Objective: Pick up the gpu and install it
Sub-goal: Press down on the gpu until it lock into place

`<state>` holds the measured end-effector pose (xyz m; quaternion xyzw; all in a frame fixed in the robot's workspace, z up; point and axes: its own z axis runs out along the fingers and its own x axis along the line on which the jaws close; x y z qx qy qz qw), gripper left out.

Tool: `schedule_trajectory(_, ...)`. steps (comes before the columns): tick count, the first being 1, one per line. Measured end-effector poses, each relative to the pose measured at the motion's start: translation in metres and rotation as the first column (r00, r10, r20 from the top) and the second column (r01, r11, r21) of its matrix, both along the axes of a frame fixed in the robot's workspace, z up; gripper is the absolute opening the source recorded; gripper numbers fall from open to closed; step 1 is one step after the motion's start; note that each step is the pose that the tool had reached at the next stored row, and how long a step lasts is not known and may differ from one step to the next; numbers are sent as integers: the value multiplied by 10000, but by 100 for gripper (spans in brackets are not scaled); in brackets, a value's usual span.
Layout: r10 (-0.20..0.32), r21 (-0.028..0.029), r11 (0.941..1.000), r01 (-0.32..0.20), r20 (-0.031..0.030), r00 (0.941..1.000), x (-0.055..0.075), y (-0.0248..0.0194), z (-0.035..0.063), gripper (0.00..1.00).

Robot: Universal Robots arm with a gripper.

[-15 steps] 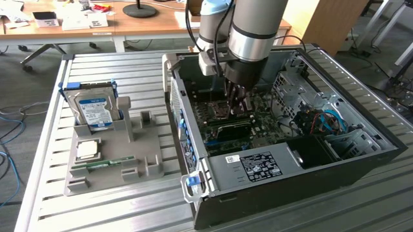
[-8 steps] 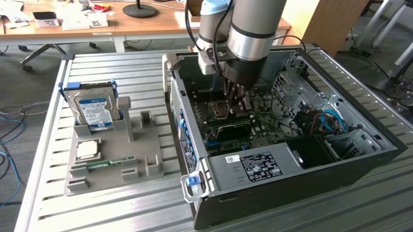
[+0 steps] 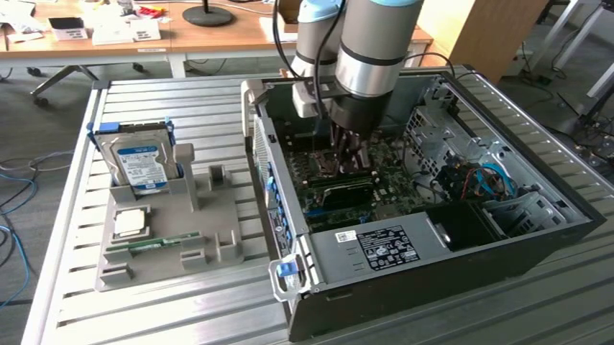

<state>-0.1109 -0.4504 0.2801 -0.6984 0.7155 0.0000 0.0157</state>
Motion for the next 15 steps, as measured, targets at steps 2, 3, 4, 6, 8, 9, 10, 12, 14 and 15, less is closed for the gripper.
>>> schedule_trajectory(2,1,0,10000,-1,0,10000,0,0,-21,11)
schedule_trajectory(3,0,-1,10000,0,-1,10000,0,0,-20,11)
schedule_trajectory(4,0,-3,10000,0,-2,10000,0,0,-20,11)
schedule_trajectory(6,-2,2,10000,2,1,10000,-1,7,-24,11)
schedule_trajectory(8,0,5,10000,0,1,10000,0,11,-32,11)
schedule_trajectory(9,0,4,10000,0,0,10000,0,11,-40,11)
schedule_trajectory(10,1,3,10000,-1,0,10000,0,11,-51,11)
schedule_trajectory(12,1,3,10000,-1,0,10000,-1,11,-72,11)
schedule_trajectory(14,0,3,10000,0,-1,10000,-2,11,-81,11)
schedule_trajectory(15,0,1,10000,0,-1,10000,-2,11,-81,11)
